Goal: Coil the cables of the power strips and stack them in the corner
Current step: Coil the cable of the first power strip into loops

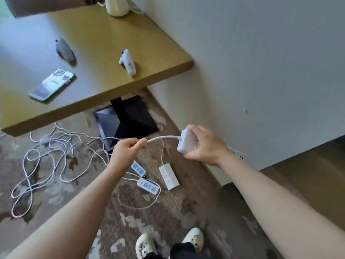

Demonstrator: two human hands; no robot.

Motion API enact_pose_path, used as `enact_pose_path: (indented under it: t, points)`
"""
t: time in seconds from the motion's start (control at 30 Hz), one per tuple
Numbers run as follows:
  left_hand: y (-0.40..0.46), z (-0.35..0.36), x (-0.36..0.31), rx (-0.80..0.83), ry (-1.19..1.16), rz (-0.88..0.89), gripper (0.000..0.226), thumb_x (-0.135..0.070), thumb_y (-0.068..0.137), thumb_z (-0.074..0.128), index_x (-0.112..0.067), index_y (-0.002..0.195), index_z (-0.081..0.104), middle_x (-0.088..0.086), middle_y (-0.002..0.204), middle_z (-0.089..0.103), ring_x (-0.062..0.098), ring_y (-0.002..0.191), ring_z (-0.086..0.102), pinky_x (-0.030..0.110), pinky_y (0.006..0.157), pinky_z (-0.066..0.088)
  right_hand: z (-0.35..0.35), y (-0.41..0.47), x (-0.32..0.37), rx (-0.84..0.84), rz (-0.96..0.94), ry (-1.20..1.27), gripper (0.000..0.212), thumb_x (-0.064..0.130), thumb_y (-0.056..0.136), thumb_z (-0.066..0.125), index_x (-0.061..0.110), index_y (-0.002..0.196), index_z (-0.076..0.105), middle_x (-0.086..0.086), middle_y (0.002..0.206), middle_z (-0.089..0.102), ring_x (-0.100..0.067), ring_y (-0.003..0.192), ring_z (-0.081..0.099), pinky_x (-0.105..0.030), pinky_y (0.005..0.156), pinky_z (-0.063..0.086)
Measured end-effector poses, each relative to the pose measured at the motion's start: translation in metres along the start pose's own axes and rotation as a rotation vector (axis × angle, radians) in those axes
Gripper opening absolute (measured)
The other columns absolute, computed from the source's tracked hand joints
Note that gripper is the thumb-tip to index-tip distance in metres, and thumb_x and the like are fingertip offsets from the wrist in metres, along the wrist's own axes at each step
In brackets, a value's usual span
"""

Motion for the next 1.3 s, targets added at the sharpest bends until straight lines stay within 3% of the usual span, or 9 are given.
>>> enact_pose_path:
  t: [0.2, 0.37, 0.5, 0.6, 0.77, 0.97, 1.1, 1.2, 1.3]
  points:
    - [-0.031, 0.073, 0.148, 0.197, 0.178, -0.038, 0.029, -0.04, 0.092, 0.058, -0.028, 0.071, 0.073, -0.007, 0.057, 0.058, 0.007, 0.055, 0.052, 0.029, 0.06, 0.041, 0.137, -0.02, -0.08, 0.097, -0.024, -0.055, 0.064, 0.044, 0.062, 0.074, 0.038, 0.119, 0.047, 0.01, 0.103, 0.052, -0.017, 0.098, 0.05, -0.034, 0.072, 0.043]
    - [-0.068, 0.111, 0.199, 0.095, 0.155, -0.012, 0.029, -0.035, 0.093, 0.057, -0.028, 0.07, 0.073, -0.011, 0.05, 0.053, 0.006, 0.052, 0.048, 0.028, 0.057, 0.037, 0.185, -0.046, -0.109, 0.001, -0.146, -0.142, 0.069, 0.04, 0.064, 0.076, 0.031, 0.126, 0.049, 0.005, 0.107, 0.054, -0.02, 0.098, 0.052, -0.034, 0.074, 0.043]
    - [-0.121, 0.113, 0.177, -0.075, 0.064, 0.074, 0.028, -0.032, 0.092, 0.056, -0.02, 0.072, 0.071, -0.006, 0.057, 0.054, 0.012, 0.056, 0.046, 0.03, 0.061, 0.038, 0.167, -0.101, -0.097, -0.121, -0.256, -0.167, 0.072, 0.037, 0.065, 0.078, 0.027, 0.131, 0.051, 0.008, 0.107, 0.052, -0.019, 0.097, 0.05, -0.031, 0.074, 0.037]
    - [-0.159, 0.112, 0.141, -0.144, 0.007, 0.138, 0.029, -0.032, 0.092, 0.055, -0.018, 0.07, 0.069, 0.01, 0.062, 0.053, 0.016, 0.057, 0.044, 0.03, 0.059, 0.035, 0.133, -0.147, -0.082, -0.178, -0.317, -0.182, 0.069, 0.039, 0.064, 0.077, 0.029, 0.127, 0.051, 0.011, 0.101, 0.048, -0.016, 0.091, 0.046, -0.03, 0.072, 0.033]
    - [-0.199, 0.098, 0.081, -0.196, -0.029, 0.217, 0.03, -0.036, 0.092, 0.059, -0.023, 0.067, 0.068, -0.009, 0.049, 0.048, 0.009, 0.049, 0.04, 0.028, 0.054, 0.033, 0.081, -0.202, -0.063, -0.249, -0.409, -0.285, 0.058, 0.037, 0.066, 0.075, 0.027, 0.119, 0.052, 0.006, 0.095, 0.051, -0.02, 0.085, 0.049, -0.034, 0.07, 0.04]
    - [-0.202, 0.142, 0.049, 0.05, 0.192, 0.226, 0.028, -0.044, 0.088, 0.063, -0.026, 0.07, 0.074, -0.005, 0.053, 0.056, 0.004, 0.044, 0.04, 0.023, 0.05, 0.035, 0.08, -0.218, -0.11, -0.148, -0.387, -0.514, 0.068, 0.042, 0.068, 0.072, 0.025, 0.13, 0.048, 0.001, 0.107, 0.055, -0.022, 0.094, 0.051, -0.034, 0.08, 0.035]
    - [-0.177, 0.224, 0.087, 0.264, 0.426, 0.167, 0.022, -0.037, 0.09, 0.061, -0.029, 0.074, 0.074, -0.007, 0.059, 0.06, 0.013, 0.053, 0.048, 0.026, 0.05, 0.037, 0.132, -0.202, -0.197, 0.076, -0.275, -0.576, 0.075, 0.041, 0.07, 0.071, 0.028, 0.137, 0.041, 0.002, 0.116, 0.055, -0.021, 0.102, 0.052, -0.031, 0.082, 0.035]
    - [-0.157, 0.298, 0.128, 0.418, 0.486, 0.144, 0.018, -0.03, 0.094, 0.059, -0.024, 0.084, 0.073, -0.005, 0.063, 0.057, 0.011, 0.058, 0.05, 0.025, 0.051, 0.036, 0.178, -0.19, -0.27, 0.222, -0.187, -0.557, 0.075, 0.038, 0.071, 0.072, 0.028, 0.138, 0.041, 0.002, 0.117, 0.056, -0.023, 0.105, 0.054, -0.031, 0.079, 0.032]
    - [-0.136, 0.365, 0.168, 0.556, 0.505, 0.102, 0.018, -0.032, 0.094, 0.058, -0.022, 0.087, 0.071, -0.003, 0.066, 0.059, 0.011, 0.061, 0.052, 0.025, 0.052, 0.036, 0.217, -0.173, -0.338, 0.325, -0.124, -0.561, 0.074, 0.04, 0.073, 0.073, 0.028, 0.138, 0.041, 0.001, 0.119, 0.056, -0.024, 0.107, 0.054, -0.038, 0.089, 0.04]
Point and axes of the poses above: each hand's wrist, its own y-axis towards the middle knuckle, its own z-axis out of the palm, x = y × z, the point moved 8 cm from there along y, towards the middle knuckle
